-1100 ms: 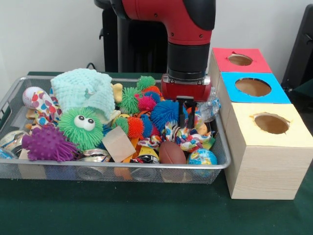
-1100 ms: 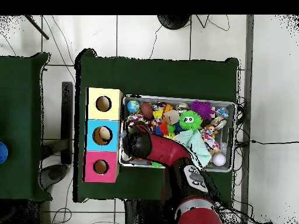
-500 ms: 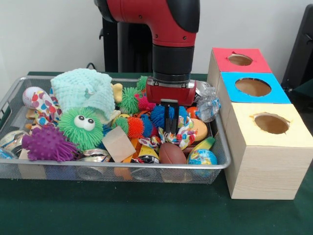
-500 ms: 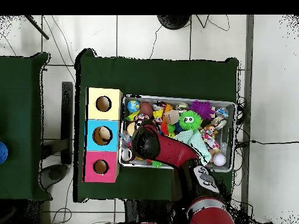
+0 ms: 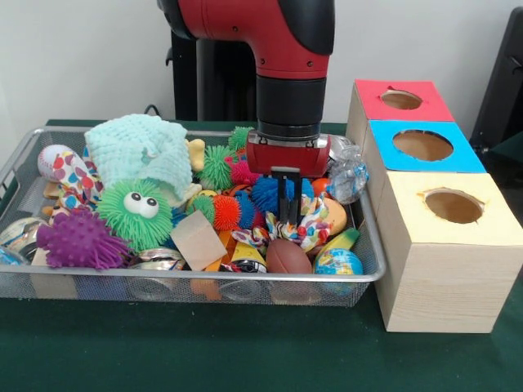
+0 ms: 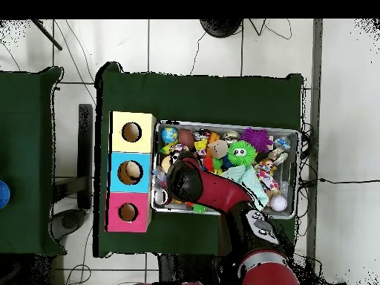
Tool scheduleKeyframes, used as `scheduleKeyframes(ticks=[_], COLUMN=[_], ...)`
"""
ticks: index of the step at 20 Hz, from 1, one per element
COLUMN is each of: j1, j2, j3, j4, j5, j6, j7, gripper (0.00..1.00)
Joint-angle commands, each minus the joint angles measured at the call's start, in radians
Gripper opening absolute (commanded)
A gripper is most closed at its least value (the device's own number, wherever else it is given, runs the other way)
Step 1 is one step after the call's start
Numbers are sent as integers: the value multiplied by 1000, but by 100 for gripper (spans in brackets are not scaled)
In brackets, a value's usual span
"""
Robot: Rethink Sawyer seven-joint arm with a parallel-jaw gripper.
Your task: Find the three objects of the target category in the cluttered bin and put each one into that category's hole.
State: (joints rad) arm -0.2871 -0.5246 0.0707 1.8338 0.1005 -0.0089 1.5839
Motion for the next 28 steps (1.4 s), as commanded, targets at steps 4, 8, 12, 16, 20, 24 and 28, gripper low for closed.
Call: scheduleKeyframes(ticks=[4,8,12,16,20,24,28], j1=[-15,-19,-34,-36,-42,-67,-84], j2=[17,18,21,21,21,31,36], j3=[83,89,106,111,127,163,188], j4=[15,18,14,10,19,30,39], j5=[-1,-7,-14,-17,-6,-1,-3], j6=[-4,13,48,61,51,43,44], j7=[192,180,156,147,166,179,179], gripper=[0,0,100,100,100,100,100])
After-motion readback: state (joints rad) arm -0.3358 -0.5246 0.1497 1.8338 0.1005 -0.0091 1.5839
